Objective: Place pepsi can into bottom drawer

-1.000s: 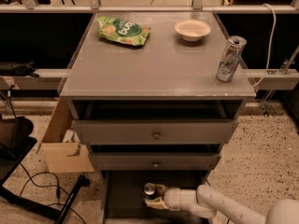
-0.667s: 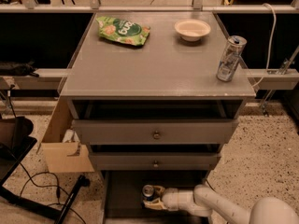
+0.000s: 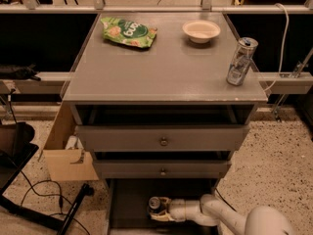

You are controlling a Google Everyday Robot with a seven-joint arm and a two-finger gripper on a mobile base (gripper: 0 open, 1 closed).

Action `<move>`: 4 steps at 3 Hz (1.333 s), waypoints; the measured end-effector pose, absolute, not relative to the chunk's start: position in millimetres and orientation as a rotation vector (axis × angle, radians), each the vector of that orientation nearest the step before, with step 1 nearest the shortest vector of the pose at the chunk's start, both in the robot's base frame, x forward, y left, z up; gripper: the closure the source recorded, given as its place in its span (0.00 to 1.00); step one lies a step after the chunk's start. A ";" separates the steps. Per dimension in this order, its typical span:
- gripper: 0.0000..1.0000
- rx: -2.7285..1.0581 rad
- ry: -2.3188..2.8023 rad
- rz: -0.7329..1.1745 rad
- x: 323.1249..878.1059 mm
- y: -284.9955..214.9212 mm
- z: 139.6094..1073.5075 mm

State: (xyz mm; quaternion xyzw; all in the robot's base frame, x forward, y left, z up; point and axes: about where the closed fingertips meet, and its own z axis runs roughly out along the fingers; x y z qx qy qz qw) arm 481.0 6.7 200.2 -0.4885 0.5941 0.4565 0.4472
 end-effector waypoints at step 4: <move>0.12 -1.209 1.471 1.129 481.6 6.6 199.6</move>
Offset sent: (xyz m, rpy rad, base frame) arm 0.0006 -0.0002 -0.0006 -0.0002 -0.0009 -0.0014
